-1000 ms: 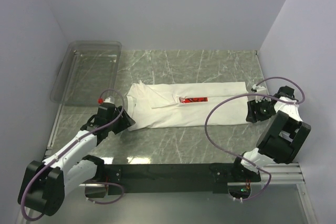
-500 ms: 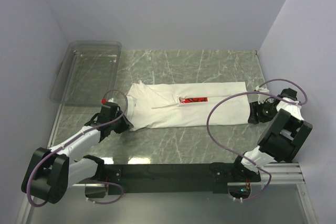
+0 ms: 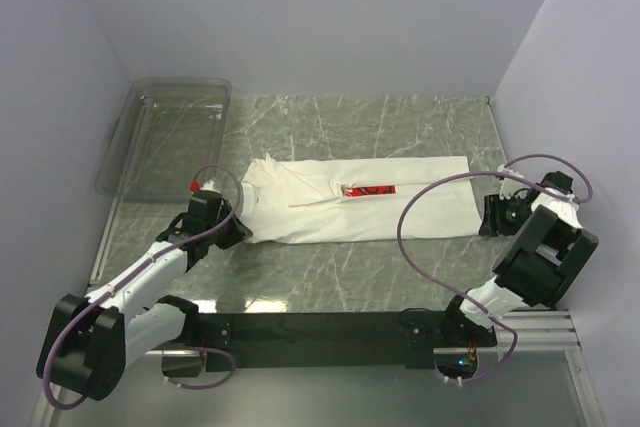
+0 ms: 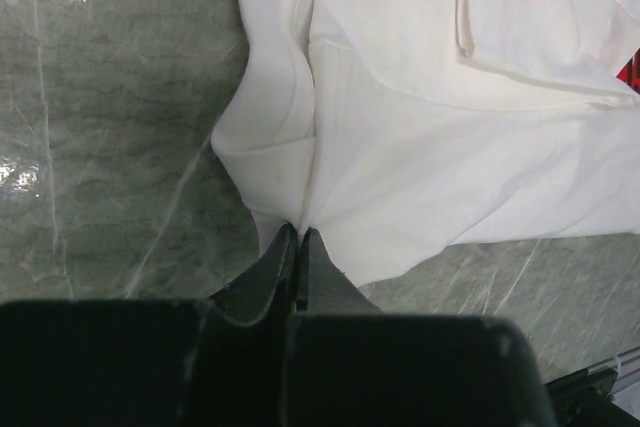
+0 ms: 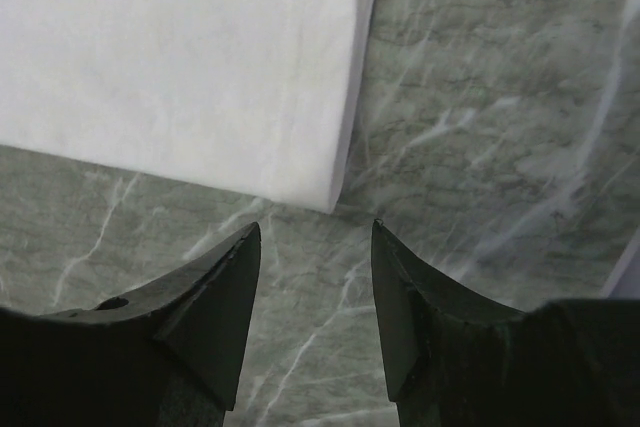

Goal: Fold and stack the t-shirts
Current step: Fold the tshirt

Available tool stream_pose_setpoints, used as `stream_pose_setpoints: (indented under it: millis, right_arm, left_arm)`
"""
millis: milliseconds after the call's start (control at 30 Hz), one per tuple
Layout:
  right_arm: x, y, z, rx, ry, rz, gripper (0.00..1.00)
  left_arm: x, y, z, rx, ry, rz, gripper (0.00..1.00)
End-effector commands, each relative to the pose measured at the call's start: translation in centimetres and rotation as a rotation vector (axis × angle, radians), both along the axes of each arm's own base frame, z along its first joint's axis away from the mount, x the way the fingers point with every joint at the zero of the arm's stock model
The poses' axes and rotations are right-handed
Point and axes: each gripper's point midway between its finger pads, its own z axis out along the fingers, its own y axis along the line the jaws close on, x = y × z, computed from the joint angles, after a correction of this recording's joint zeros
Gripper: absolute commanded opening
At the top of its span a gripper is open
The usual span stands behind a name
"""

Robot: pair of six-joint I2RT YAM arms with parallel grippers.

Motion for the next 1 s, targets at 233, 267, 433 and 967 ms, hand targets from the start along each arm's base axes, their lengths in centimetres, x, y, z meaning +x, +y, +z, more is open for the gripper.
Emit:
stream_pose_setpoints:
  millis: [233,267,433,967]
  right_arm:
    - [2.1,-0.6,-0.7,0.068,-0.014,-0.03,0.51]
    - [2.3,-0.5,-0.7,0.076,-0.012,-0.028,0.5]
    - [2.7,-0.2,-1.2,0.109,-0.018,-0.014,0.49]
    - [3.2,0.9,-1.1,0.148,-0.021,0.026,0.34]
  left_arm:
    - [0.9,-0.5,0.9,0.01,-0.02,-0.04,0.01]
    - [1.0,-0.6,1.0,0.008,-0.021,-0.041,0.01]
    - [1.0,-0.5,0.6,0.014,-0.011,-0.039,0.01]
    - [1.1,-0.5,0.4,0.023,-0.009,-0.043,0.01]
